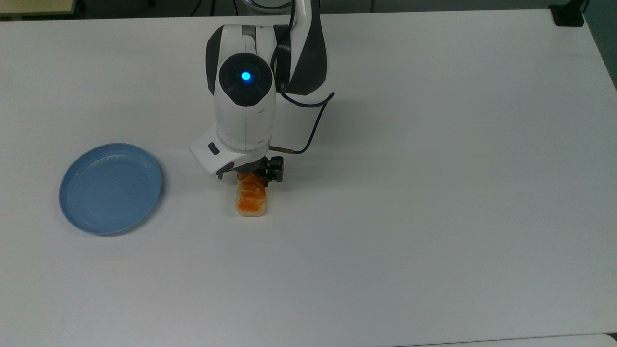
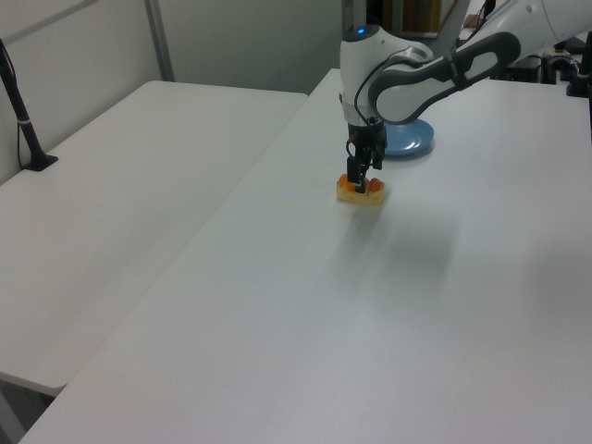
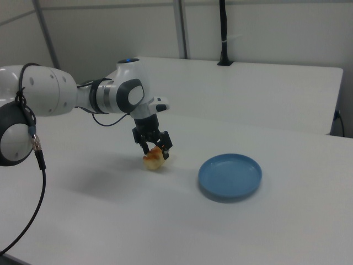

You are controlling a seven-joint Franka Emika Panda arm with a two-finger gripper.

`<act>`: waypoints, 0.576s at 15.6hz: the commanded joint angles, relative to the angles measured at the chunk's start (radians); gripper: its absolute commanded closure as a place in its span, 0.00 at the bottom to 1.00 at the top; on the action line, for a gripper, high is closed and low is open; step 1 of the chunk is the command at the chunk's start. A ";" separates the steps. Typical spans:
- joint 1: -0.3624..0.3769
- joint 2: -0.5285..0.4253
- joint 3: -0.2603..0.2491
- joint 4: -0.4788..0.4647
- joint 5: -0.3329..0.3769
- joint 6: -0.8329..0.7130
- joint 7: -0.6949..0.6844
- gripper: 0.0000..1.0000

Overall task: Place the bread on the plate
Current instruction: 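Close the gripper around the orange-topped bread roll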

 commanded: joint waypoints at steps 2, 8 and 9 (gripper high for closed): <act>0.004 0.020 0.000 0.003 -0.020 0.045 0.048 0.03; -0.002 0.017 0.011 0.003 -0.026 0.044 0.045 0.76; -0.004 0.014 0.011 0.005 -0.026 0.037 0.040 0.77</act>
